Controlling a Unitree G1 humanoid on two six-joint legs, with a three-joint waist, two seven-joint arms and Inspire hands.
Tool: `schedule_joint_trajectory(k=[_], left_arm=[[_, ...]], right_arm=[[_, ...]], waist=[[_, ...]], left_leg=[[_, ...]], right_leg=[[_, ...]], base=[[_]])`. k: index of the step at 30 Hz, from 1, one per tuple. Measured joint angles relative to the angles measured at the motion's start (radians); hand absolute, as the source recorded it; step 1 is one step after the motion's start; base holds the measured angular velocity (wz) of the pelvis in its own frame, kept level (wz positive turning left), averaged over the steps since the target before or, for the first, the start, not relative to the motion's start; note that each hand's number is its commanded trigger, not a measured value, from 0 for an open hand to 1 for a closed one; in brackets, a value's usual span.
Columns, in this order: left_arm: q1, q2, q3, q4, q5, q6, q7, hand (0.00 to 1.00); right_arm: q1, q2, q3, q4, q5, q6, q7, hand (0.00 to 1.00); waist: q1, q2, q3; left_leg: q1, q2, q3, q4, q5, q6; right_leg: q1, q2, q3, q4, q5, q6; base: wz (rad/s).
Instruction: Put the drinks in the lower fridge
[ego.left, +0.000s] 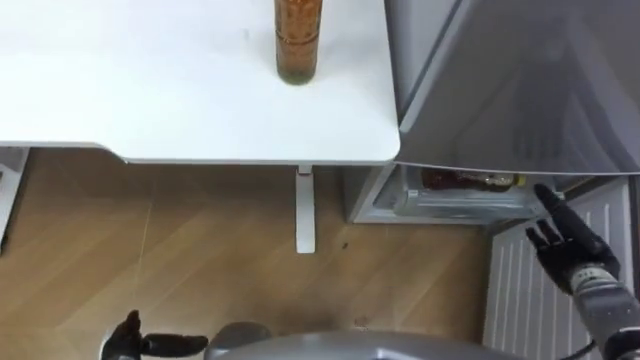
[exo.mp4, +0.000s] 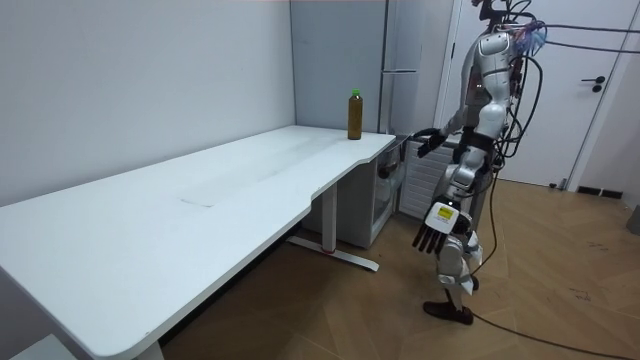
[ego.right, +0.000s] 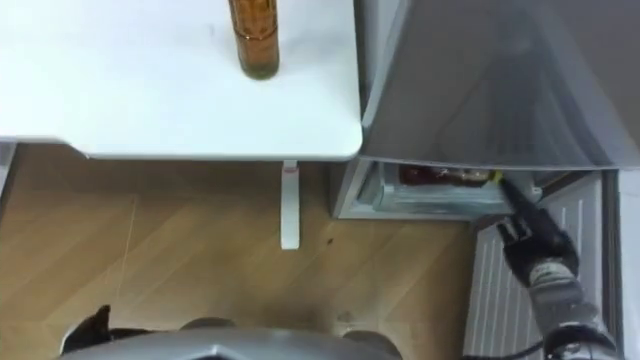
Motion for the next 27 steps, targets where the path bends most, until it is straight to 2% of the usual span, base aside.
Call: schedule_joint_trajectory(k=[3,6,8,11,19,24,25,26,27], left_arm=[[0.005,-0.028,0.007,0.000,-0.001,-0.011,0.015,0.00],[0.014,-0.035,0.009,-0.001,-0.002,-0.037,0.024,0.00],[0.025,-0.038,0.012,-0.002,-0.001,-0.049,0.042,0.00],[0.046,-0.051,0.035,0.008,0.001,-0.057,0.056,0.00],[0.064,-0.058,0.037,0.039,0.003,-0.058,0.062,0.00],[0.064,-0.076,0.094,0.049,-0.018,-0.054,0.063,0.00],[0.065,-0.083,0.122,0.048,-0.021,-0.050,0.064,0.00],[0.062,-0.088,0.159,0.048,-0.030,-0.043,0.067,0.00],[0.062,-0.089,0.173,0.048,-0.048,-0.039,0.071,0.00]], right_arm=[[0.054,0.062,0.011,-0.008,-0.128,-0.007,0.003,0.00],[0.093,0.101,0.014,0.010,-0.238,-0.008,0.011,0.00],[0.125,0.109,0.032,0.018,-0.328,-0.016,0.011,0.00],[0.136,0.127,0.040,0.072,-0.480,-0.024,0.009,0.00],[0.152,0.166,0.080,0.134,-0.766,-0.025,-0.013,0.00],[0.145,0.167,0.086,0.171,-0.787,-0.029,-0.028,0.00],[0.145,0.167,0.082,0.183,-0.787,-0.029,-0.028,0.00],[0.144,0.168,0.073,0.193,-0.787,-0.026,-0.028,0.00],[0.144,0.168,0.069,0.196,-0.785,-0.024,-0.028,0.00]], waist=[[-0.008,0.015,0.0038],[-0.021,0.028,0.0092],[-0.028,0.040,0.0127],[-0.028,0.041,0.0102],[-0.024,0.029,0.0119],[-0.003,0.032,0.0097],[-0.001,0.030,0.0109],[-0.001,0.035,0.0083],[0.000,0.031,0.0111]], left_leg=[[0.002,0.001,-0.007,0.000,0.000,0.000],[0.006,-0.002,-0.027,0.002,0.000,0.000],[0.020,-0.004,-0.035,-0.010,-0.001,-0.001],[0.042,-0.005,-0.041,-0.016,0.001,-0.004],[0.053,-0.009,-0.058,-0.019,0.001,-0.004],[0.059,-0.011,-0.064,-0.020,0.001,-0.004],[0.062,-0.013,-0.070,-0.020,0.001,-0.004],[0.063,-0.015,-0.081,-0.021,0.001,-0.004],[0.065,-0.016,-0.085,-0.022,0.001,-0.004]], right_leg=[[0.016,0.000,-0.014,-0.003,0.003,0.000],[0.037,0.000,-0.034,-0.004,0.005,0.000],[0.059,0.002,-0.038,-0.020,0.007,0.001],[0.083,0.003,-0.047,-0.023,0.007,0.001],[0.108,0.004,-0.059,-0.037,0.009,0.002],[0.118,0.004,-0.063,-0.043,0.010,0.002],[0.123,0.004,-0.069,-0.053,0.011,0.004],[0.132,0.003,-0.081,-0.057,0.012,0.005],[0.133,0.003,-0.086,-0.057,0.012,0.005]], base=[[0.09],[0.19],[0.14],[0.06],[0.05],[0.03],[0.19],[0.23],[0.18]])
